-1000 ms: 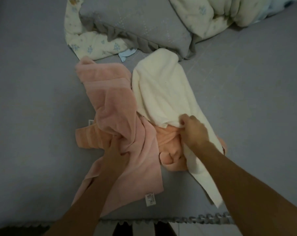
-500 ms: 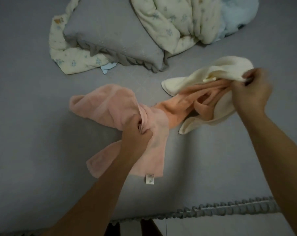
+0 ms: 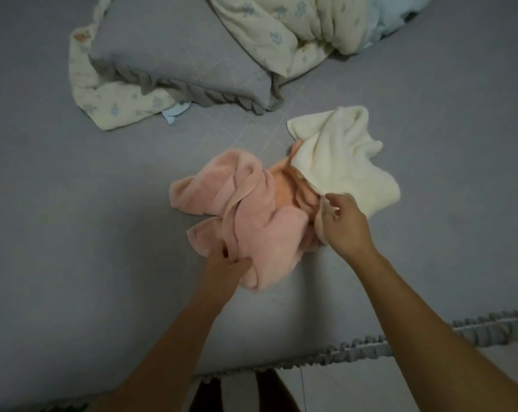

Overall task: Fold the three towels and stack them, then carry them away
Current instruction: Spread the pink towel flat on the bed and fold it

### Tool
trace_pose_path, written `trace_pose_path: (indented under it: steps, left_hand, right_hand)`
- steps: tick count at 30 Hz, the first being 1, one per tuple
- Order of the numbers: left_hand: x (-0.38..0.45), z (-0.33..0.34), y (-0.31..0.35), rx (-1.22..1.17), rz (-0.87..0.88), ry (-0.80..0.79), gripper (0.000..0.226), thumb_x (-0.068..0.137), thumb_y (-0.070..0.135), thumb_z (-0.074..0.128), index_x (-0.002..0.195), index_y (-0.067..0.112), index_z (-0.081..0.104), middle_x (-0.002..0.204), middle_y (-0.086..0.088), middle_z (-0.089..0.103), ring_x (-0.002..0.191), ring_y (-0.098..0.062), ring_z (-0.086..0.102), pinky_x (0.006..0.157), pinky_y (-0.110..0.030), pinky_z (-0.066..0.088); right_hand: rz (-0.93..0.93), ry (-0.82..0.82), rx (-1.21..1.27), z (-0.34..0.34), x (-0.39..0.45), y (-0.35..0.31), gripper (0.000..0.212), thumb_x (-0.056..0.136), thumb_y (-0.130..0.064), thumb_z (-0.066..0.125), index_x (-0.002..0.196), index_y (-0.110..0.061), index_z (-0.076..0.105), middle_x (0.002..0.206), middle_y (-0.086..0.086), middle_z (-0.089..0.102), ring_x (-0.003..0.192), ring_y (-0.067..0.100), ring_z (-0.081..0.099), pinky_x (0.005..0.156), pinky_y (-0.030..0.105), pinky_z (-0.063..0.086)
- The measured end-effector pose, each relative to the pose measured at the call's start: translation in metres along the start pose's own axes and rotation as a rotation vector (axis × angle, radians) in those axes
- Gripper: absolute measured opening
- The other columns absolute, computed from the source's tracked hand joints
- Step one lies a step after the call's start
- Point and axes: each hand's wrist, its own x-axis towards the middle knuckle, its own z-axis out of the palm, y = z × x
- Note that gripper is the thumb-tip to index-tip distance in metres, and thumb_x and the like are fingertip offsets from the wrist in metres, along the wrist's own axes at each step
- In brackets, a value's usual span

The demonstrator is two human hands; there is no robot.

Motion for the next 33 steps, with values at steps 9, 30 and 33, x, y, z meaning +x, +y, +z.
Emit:
trace_pose_path:
  steps: [9,30,33]
  left_hand:
    - [-0.046,-0.04,-0.062,0.132,-0.076,-0.184,0.036,0.075,0.065,0.053,0.091,0.035,0.066,0.079,0.004,0.066,0.062,0.002,0.054,0.06,-0.017,0.046]
    - [0.091,-0.11,-0.07,-0.109,-0.08,-0.024,0.055,0.08,0.022,0.076,0.124,0.027,0.044,0.1,0.007,0.061,0.086,-0.002,0.06,0.067,-0.019,0.045]
    - [0.1,-0.115,-0.063,0.065,-0.023,-0.048,0.008,0.076,0.012,0.069,0.08,0.015,0.063,0.066,0.003,0.056,0.059,-0.008,0.05,0.055,-0.026,0.036]
  right_hand:
    - [0.152,-0.466,0.037,0.08,-0.071,-0.016,0.069,0.083,-0.058,0.058,0.135,-0.015,0.048,0.12,0.003,0.062,0.109,0.023,0.059,0.094,0.033,0.043]
    - [0.303,-0.673,0.101,0.182,-0.114,-0.045,0.045,0.084,-0.027,0.065,0.127,-0.022,0.054,0.115,-0.005,0.064,0.105,0.02,0.061,0.085,0.029,0.045]
    - [0.36,-0.623,0.171,0.179,-0.109,-0.058,0.041,0.082,-0.029,0.066,0.118,-0.028,0.047,0.107,-0.013,0.06,0.095,0.011,0.06,0.075,0.027,0.046]
